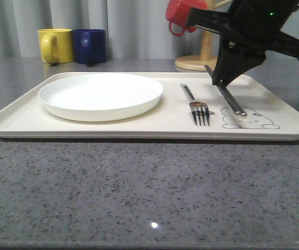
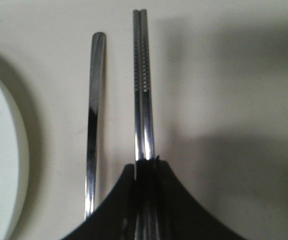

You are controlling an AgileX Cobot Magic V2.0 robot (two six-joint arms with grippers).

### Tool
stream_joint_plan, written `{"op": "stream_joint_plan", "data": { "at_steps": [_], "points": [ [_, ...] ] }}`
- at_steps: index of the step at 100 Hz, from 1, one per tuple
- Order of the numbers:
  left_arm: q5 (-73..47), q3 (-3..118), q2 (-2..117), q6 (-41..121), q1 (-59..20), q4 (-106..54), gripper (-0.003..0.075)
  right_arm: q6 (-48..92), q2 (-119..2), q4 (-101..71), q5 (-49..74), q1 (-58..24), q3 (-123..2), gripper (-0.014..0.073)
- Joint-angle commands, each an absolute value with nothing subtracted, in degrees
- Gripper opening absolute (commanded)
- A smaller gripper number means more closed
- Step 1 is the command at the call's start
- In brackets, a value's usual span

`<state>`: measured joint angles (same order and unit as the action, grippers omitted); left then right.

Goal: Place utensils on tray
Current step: 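Grasp the chopsticks with the right gripper and lay them beside the fork, then move the right gripper down over the silver spoon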

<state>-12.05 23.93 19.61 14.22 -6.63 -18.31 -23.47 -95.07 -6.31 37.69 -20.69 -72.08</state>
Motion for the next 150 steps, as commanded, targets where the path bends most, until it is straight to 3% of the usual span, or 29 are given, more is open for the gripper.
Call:
{"op": "stream_joint_plan", "data": {
  "at_steps": [1,26,52,64,97,150],
  "points": [
    [-7.6,25.4,19.9,14.2,-7.0,-18.9,-0.0018,-23.8,-94.1,-5.7,34.7,-20.7,-73.8,-0.0034],
    [-7.6,25.4,19.9,14.2,-7.0,-18.9,-0.0018,-23.8,-95.4,-5.7,35.4,-20.7,-73.8,0.0],
    [-7.6,25.4,19.9,14.2,-7.0,-18.9,-0.0018,-23.8,-95.4,-5.7,36.5,-20.7,-73.8,0.0262],
    [-7.6,25.4,19.9,14.2,-7.0,-18.9,-0.0018,-23.8,-95.3,-5.7,36.2,-20.7,-73.8,0.0322],
    [-7.6,25.4,19.9,14.2,-7.0,-18.9,-0.0018,-20.9,-89.2,-5.7,38.3,-16.9,-73.8,0.0323],
    [-7.6,25.4,19.9,14.2,-7.0,-18.9,-0.0018,0.3,-84.5,-5.7,49.4,10.9,-73.8,0.0323]
  ]
}}
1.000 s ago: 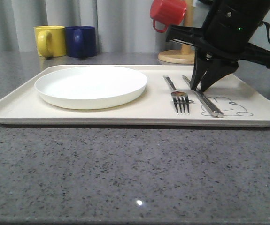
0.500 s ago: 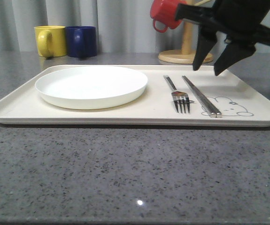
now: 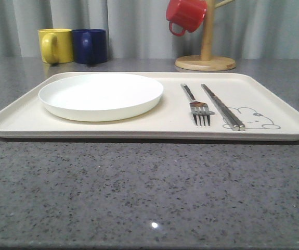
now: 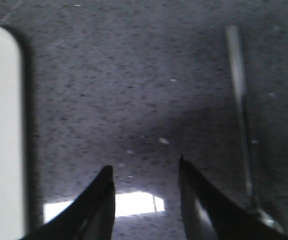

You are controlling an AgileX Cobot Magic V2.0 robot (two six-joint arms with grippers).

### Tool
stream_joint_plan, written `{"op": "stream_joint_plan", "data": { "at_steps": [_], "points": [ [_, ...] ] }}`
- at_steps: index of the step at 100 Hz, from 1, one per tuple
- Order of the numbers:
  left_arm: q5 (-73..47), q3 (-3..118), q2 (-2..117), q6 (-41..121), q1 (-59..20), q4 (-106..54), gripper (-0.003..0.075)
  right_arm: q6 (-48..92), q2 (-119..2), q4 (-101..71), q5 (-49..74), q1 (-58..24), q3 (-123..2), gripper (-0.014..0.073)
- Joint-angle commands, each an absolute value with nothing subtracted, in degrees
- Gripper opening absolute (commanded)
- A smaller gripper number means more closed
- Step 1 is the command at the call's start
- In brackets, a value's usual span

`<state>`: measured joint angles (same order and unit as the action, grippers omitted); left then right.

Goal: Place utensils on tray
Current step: 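Move the right gripper down over the silver spoon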

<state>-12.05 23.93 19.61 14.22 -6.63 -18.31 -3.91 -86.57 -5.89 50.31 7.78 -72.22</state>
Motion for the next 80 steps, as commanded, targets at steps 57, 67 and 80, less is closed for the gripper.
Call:
{"op": "stream_joint_plan", "data": {
  "at_steps": [57,67,80],
  "points": [
    [-7.6,25.4,19.9,14.2,-7.0,-18.9,-0.0018,8.3,-91.6,-4.7,47.2,14.2,-73.8,0.0323],
    [-7.6,25.4,19.9,14.2,-7.0,-18.9,-0.0018,8.3,-92.5,-3.4,47.0,14.2,-73.8,0.0323],
    [-7.6,25.4,19.9,14.2,-7.0,-18.9,-0.0018,8.3,-93.8,-3.3,46.9,14.3,-73.8,0.0323]
  ]
}}
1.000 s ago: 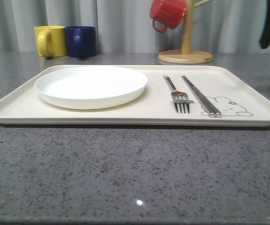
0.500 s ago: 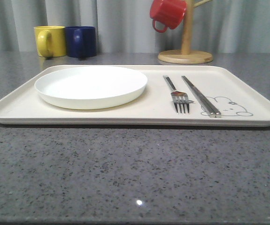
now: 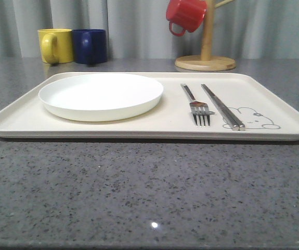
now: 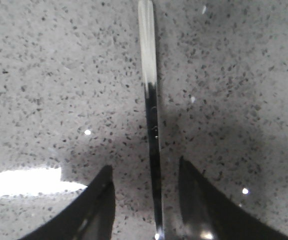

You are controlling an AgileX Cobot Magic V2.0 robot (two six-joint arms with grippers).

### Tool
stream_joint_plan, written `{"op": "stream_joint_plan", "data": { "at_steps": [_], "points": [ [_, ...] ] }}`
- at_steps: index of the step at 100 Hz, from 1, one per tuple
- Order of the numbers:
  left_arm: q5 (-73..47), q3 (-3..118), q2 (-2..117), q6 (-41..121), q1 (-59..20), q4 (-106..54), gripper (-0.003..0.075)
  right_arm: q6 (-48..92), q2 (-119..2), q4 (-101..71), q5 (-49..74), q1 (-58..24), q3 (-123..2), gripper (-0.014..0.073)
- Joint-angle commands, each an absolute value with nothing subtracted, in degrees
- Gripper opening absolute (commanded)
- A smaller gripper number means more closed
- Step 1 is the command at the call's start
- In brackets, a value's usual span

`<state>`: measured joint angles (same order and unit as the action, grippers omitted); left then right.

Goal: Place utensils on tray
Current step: 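Move the right gripper down over the silver spoon, then grasp the spoon with the right gripper and lay it beside the chopsticks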

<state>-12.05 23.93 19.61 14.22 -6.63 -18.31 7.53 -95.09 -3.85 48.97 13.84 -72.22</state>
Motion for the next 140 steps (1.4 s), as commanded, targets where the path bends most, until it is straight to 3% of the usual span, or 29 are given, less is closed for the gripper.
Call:
{"op": "stream_joint_plan", "data": {
  "at_steps": [1,22,46,53,91,111,140],
  "points": [
    [-7.6,25.4,19.9,14.2,-7.0,-18.9,-0.0018,8.3,-93.9,-3.3,46.9,14.3,-73.8,0.0323],
    [-7.6,25.4,19.9,14.2,-7.0,-18.9,-0.0018,8.3,-94.7,-3.3,46.9,14.4,-73.8,0.0297],
    [-7.6,25.4,19.9,14.2,-7.0,-18.9,-0.0018,7.9,-94.5,-3.7,46.9,14.4,-73.8,0.002],
    [-7.6,25.4,19.9,14.2,-7.0,-18.9,-0.0018,7.9,-94.4,-4.5,46.9,14.4,-73.8,-0.0027],
    [-7.6,25.4,19.9,14.2,-7.0,-18.9,-0.0018,3.3,-85.2,-9.0,50.1,10.4,-73.8,-0.0027],
    [-7.6,25.4,19.9,14.2,-7.0,-18.9,-0.0018,-5.6,-80.3,-8.4,49.5,0.3,-73.8,-0.0027],
    [-7.6,25.4,19.9,14.2,-7.0,-18.9,-0.0018,-23.9,-83.4,3.7,45.7,-15.7,-73.8,-0.0027]
  ]
}}
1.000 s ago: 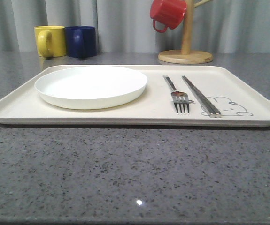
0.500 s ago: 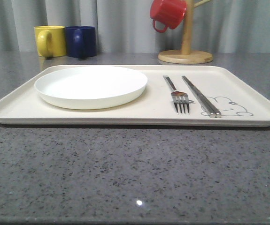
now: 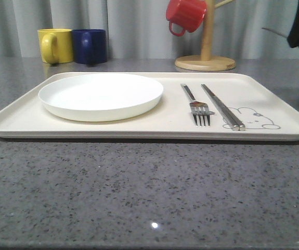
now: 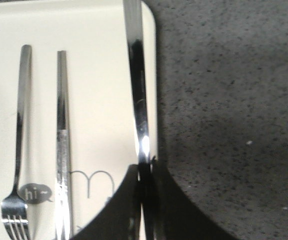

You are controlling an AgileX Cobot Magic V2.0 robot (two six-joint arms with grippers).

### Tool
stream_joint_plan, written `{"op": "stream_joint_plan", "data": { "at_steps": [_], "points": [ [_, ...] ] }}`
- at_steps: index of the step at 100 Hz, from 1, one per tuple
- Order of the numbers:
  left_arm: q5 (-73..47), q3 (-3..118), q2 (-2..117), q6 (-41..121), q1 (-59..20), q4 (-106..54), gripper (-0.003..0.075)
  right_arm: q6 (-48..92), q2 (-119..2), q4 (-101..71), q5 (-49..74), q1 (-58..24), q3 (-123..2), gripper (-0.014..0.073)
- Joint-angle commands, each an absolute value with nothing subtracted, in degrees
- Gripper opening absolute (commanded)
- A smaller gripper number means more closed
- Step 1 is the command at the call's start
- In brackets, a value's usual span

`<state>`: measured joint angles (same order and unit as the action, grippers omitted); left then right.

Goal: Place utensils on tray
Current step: 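Grasp the spoon with the right gripper and lay it beside the chopsticks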

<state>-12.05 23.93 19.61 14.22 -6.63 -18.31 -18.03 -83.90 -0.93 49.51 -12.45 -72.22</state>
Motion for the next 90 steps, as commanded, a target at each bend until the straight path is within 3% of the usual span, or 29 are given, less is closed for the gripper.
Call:
{"op": "stream_joint_plan", "data": {
  "at_steps": [1,52,66,90],
  "points": [
    [-7.6,25.4,19.9,14.2,-7.0,-18.9,-0.0018,-24.7,-83.7,4.3,45.6,-16.2,-73.8,-0.0027],
    [-7.6,25.4,19.9,14.2,-7.0,-18.9,-0.0018,-28.3,-93.8,5.7,42.1,-19.7,-73.8,-0.0019],
    [-7.6,25.4,19.9,14.2,-7.0,-18.9,-0.0018,-28.3,-93.9,5.7,42.3,-19.7,-73.8,0.006],
    [-7.6,25.4,19.9,14.2,-7.0,-18.9,-0.0018,-28.3,-93.9,5.7,42.3,-19.7,-73.8,0.028]
  ]
}}
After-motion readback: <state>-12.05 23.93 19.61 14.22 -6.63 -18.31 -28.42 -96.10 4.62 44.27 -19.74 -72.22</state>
